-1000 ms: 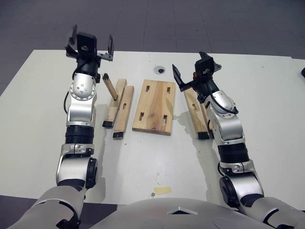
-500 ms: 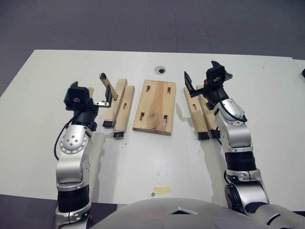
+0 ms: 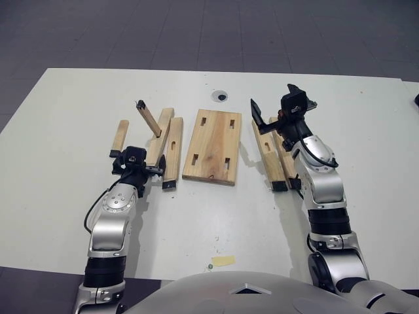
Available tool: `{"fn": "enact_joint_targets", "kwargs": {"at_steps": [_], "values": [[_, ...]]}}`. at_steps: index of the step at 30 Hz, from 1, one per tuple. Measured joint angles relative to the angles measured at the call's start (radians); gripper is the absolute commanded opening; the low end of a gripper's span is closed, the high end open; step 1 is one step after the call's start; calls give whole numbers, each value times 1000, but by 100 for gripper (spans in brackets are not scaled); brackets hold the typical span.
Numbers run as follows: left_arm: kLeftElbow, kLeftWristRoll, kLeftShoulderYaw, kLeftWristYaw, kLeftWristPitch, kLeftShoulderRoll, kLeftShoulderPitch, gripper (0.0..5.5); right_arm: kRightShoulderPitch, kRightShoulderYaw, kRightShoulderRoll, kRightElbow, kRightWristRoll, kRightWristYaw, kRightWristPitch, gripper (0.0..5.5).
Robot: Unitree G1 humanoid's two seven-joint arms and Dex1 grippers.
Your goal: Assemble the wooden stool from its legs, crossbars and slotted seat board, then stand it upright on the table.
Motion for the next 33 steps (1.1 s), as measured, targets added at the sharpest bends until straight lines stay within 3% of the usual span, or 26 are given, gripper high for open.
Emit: {"fn": "enact_joint_targets", "kwargs": {"at_steps": [3,10,21,28,33], "values": [[34,6,-6,-5,11,4,-11,514,-2,0,1,0,1,0,1,540],[77,-14,-16,-53,66,22,-77,398,-13,0,9,0,1,-1,1,540],[87,-173,94,-114,327,15,-188,204,-34,-6,31,-6,17,-11,29,540],[112,-173,84,-145,288,51,-191,204,-78,-53,57,-30,100,-18,151,540],[95,-120,80,-153,64,86,-182,204,-174,-258,102,-29,404,-62,424,540]]}}
